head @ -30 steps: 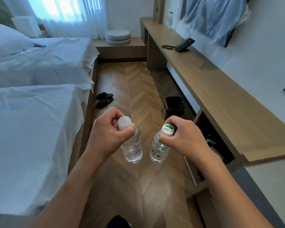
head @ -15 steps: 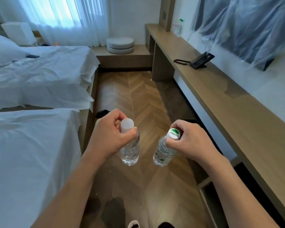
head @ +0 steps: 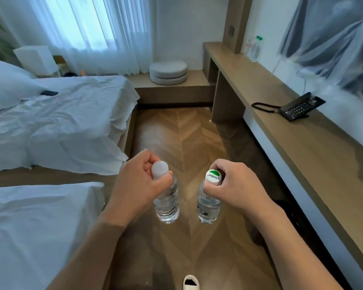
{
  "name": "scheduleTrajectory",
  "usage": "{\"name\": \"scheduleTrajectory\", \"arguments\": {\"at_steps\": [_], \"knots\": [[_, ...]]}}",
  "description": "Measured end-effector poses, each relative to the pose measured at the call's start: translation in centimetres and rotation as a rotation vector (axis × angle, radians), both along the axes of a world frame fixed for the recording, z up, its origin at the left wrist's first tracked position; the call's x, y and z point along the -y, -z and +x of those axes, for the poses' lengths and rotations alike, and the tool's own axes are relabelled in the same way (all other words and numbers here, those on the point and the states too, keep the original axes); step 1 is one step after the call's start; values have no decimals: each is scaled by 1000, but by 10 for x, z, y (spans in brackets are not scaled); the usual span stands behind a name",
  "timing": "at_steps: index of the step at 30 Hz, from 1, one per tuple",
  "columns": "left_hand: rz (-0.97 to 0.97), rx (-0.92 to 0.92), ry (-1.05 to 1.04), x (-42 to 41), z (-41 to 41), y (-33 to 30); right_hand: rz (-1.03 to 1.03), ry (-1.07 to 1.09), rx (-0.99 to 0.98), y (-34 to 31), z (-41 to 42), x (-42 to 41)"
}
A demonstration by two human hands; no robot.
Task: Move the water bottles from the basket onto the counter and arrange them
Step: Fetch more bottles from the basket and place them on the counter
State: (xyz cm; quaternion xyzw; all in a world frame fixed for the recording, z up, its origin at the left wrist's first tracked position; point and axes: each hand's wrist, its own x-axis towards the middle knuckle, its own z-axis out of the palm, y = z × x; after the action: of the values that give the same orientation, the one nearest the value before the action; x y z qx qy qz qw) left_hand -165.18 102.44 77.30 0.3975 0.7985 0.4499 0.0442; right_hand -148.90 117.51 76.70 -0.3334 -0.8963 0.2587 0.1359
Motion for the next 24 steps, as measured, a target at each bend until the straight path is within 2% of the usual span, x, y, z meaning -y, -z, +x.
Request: {"name": "scheduleTrajectory", "arguments": {"at_steps": [8,12,24], "knots": [[77,93,-48,-115,-146,-11,-51,-30,-48,-14,-147,-117],[80,108,-25,-182,-233,0,-9,-6,-63,-8,-235,-180],[56,43,37,-366,-470,-16,5,86,-114,-12,-457,-351]]}}
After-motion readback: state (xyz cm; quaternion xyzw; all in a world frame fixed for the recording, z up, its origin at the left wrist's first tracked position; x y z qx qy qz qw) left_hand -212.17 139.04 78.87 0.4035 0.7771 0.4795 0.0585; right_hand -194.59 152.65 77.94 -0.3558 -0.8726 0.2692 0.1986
